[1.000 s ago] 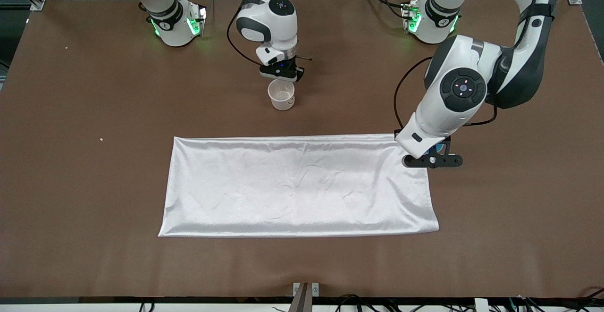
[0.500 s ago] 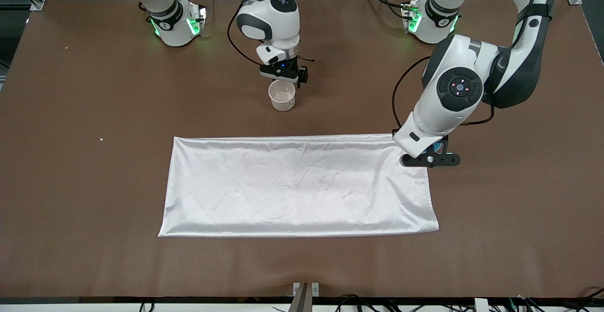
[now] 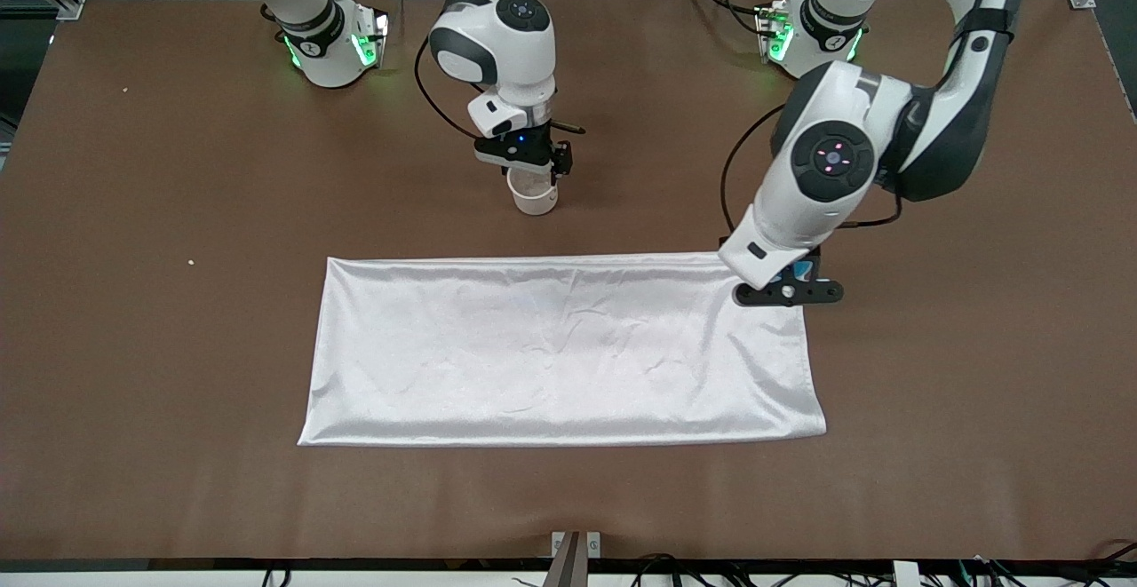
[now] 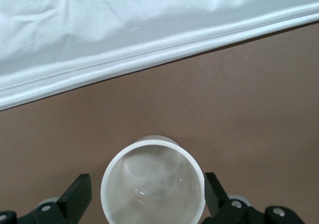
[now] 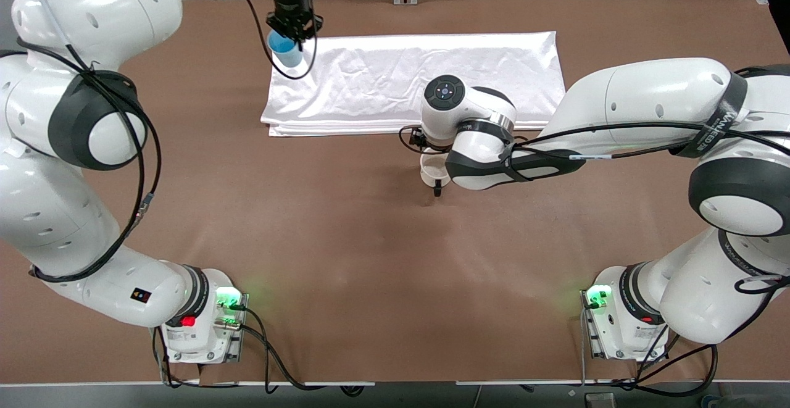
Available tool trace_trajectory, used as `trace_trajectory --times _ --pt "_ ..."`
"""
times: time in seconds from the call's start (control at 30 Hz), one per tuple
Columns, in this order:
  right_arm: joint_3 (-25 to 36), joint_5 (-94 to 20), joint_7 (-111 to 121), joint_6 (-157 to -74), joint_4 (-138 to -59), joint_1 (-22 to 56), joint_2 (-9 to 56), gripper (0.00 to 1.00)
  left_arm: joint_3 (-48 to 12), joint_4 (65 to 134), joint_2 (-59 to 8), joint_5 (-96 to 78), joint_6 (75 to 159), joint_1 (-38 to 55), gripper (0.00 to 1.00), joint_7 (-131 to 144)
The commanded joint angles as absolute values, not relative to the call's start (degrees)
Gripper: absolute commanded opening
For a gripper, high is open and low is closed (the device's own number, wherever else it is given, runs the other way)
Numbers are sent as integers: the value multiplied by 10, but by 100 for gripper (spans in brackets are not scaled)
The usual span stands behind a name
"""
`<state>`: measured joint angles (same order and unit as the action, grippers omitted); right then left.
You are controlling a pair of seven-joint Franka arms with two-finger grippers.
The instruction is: Place blue cup into white mug on table
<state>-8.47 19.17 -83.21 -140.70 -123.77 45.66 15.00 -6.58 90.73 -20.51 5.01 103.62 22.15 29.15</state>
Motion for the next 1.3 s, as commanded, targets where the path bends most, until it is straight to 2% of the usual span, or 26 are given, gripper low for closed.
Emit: trace_trajectory --times 0.0,0.2,0.57,1.13,1.27 --pt "-90 198 -815 -1396 -1241 450 134 100 -89 908 -214 67 1035 227 0 340" --pt "-90 198 -744 -1396 -1240 405 132 100 -103 907 -221 68 1037 227 0 367" --pt "-88 197 -529 -1396 -1234 266 139 100 -104 904 -227 69 1040 238 0 375" --pt "-87 197 -172 -1366 -1230 42 142 100 -105 878 -275 62 1041 351 0 541" --pt "-88 197 -118 -1365 -1230 9 141 100 -137 854 -289 61 1041 359 0 569"
